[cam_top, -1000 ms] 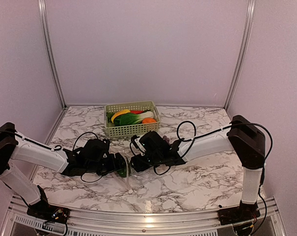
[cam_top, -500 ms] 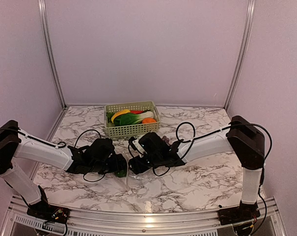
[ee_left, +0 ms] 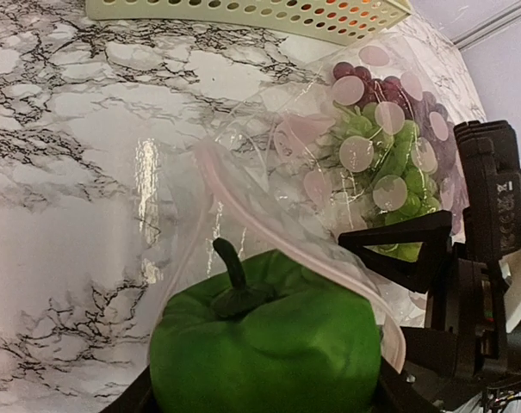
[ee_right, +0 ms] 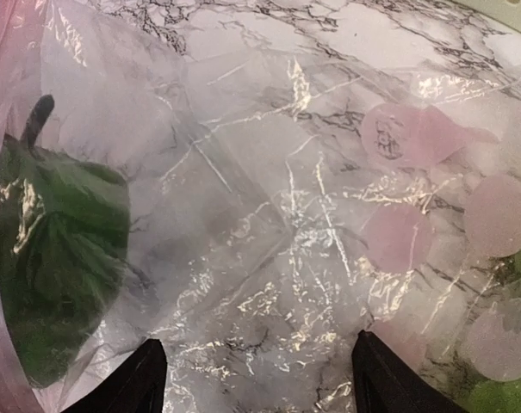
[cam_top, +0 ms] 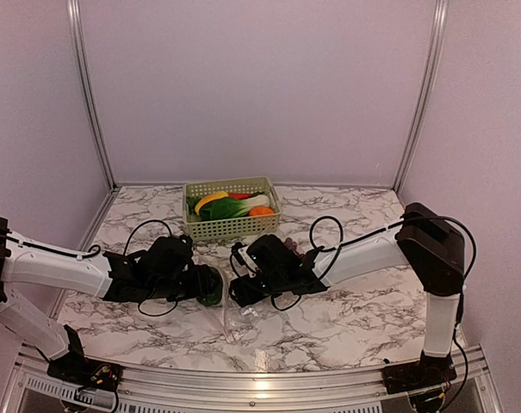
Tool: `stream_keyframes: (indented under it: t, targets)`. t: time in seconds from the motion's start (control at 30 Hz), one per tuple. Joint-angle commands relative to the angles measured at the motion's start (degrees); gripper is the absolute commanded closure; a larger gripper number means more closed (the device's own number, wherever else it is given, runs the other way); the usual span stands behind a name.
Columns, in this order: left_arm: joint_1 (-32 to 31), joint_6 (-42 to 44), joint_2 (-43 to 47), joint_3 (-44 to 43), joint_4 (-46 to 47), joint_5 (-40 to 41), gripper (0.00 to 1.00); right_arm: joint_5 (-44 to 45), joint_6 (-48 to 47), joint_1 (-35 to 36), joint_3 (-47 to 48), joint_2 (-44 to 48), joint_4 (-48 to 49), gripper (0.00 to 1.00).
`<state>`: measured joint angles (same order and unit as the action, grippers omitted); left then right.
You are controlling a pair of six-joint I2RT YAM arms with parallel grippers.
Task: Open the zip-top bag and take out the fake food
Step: Pick up the fake vegetable from the zipper food storage bag.
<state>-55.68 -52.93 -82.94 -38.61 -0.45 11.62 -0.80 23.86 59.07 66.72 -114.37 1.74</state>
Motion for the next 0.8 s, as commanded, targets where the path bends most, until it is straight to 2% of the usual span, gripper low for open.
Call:
stream_keyframes:
  t: [0.0, 0.23, 0.47, 0.77]
  targets:
    - [-0.39, 0.87, 3.61, 1.15, -3.61, -0.2, 0.55, 0.53, 1.71, -1.11, -0.71, 0.41, 0.07, 0.28]
    - [-0.43, 1.49, 10.69, 4.48, -8.16, -1.46, 0.56, 0.53, 1.71, -1.36, -0.97, 2.57, -0.2, 0.27]
    - [-0.48, 0.38, 23.73, 7.07, -16.36, 0.09, 0.56, 0.53, 1.46, -1.41, -0.54, 6.61, -0.65, 0.27]
    - [-0.39, -0.3, 36.78, 5.04, -23.3, 4.54, 0.55, 4.2, 0.86, -1.33, 0.34, 11.36, -3.42, 0.26]
